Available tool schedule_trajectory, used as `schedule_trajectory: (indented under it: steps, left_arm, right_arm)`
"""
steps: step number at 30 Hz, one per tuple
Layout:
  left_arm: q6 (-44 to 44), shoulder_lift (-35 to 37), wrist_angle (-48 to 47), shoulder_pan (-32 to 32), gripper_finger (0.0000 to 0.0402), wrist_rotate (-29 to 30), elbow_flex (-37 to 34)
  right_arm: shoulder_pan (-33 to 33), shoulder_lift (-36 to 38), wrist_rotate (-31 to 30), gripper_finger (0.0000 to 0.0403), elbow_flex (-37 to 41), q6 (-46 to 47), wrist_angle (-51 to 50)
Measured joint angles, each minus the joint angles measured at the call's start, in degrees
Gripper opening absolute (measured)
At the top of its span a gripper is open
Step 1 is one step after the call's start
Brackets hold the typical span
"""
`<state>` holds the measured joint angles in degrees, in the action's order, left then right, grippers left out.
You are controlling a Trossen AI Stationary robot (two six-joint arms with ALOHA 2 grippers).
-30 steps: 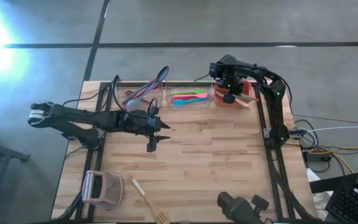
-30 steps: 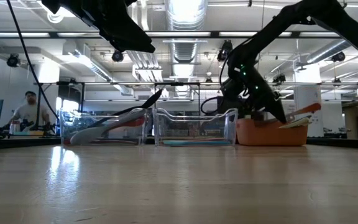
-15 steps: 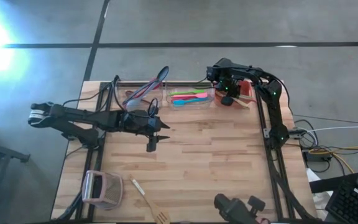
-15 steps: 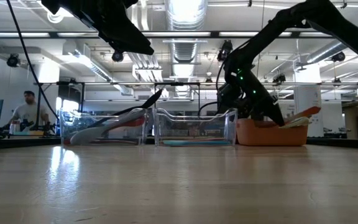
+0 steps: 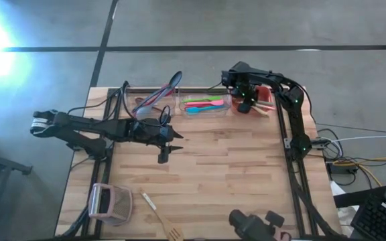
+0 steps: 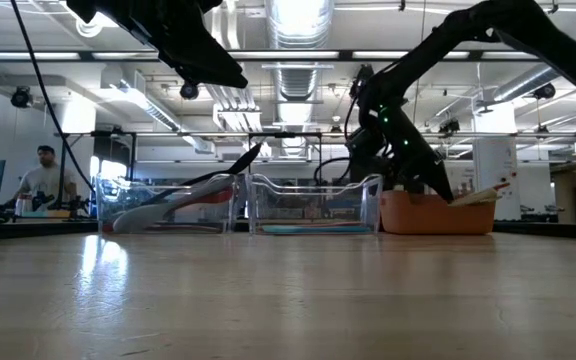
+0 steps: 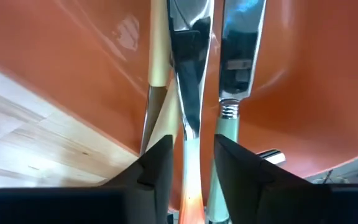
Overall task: Pick & Place Kitchen Items
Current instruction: Put the orange knife into the orange bin, then put the brown slotted spoon into the left transparent bin
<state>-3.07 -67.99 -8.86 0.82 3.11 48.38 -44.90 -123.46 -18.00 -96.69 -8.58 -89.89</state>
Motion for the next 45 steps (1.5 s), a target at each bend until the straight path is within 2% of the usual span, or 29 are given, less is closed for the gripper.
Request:
schedule_trajectory:
  steps: [5, 10, 13, 19, 23, 28, 31, 34, 38, 45]
  left_arm:
    - [0.00, 0.00, -0.14, 0.00, 0.0202, -0.01, 0.00]
    - [0.00, 0.00, -0.20, -0.02, 0.0202, -0.01, 0.00]
    - [0.48, 0.00, -0.93, -0.02, 0.0202, -0.04, 0.02]
    - [2.78, 1.02, -6.59, 0.03, 0.0202, -0.47, 0.02]
    - [5.23, 2.36, -11.10, 0.11, 0.0202, -1.65, 0.02]
    - [4.98, 3.91, -16.74, 0.48, 0.0202, -7.95, 0.04]
    - [-1.15, 4.48, -22.19, 2.51, 0.0202, -12.05, 0.05]
    - [-4.30, 4.48, -28.69, 6.02, 0.0202, -12.71, 0.06]
    - [-2.61, 4.15, -34.22, 10.70, 0.0202, -12.71, 0.07]
    - [2.95, 3.71, -34.27, 17.70, 0.0202, -12.86, 0.07]
  right_arm:
    - [1.32, 2.26, 0.24, 0.0143, -2.18, -0.77, -0.03]
    - [3.30, 6.90, 0.52, 0.0157, -3.58, -0.57, -0.07]
    - [4.84, 11.20, 1.58, 0.0156, -3.49, 2.56, -0.07]
    - [9.88, 21.24, 9.73, 0.0142, -3.15, 8.00, -0.13]
    - [14.64, 27.47, 9.75, 0.0134, -2.91, 11.36, 0.07]
    - [22.11, 33.60, 9.74, 0.0127, -2.50, 18.01, 0.30]
    - [27.11, 36.43, 9.36, 0.0125, -1.84, 21.57, 0.94]
    - [31.73, 38.58, 9.05, 0.0126, -0.59, 25.29, 2.61]
    - [36.79, 40.21, 8.86, 0.0128, 1.45, 29.50, 3.97]
    - [41.50, 40.37, 5.51, 0.0121, 5.95, 33.87, 5.41]
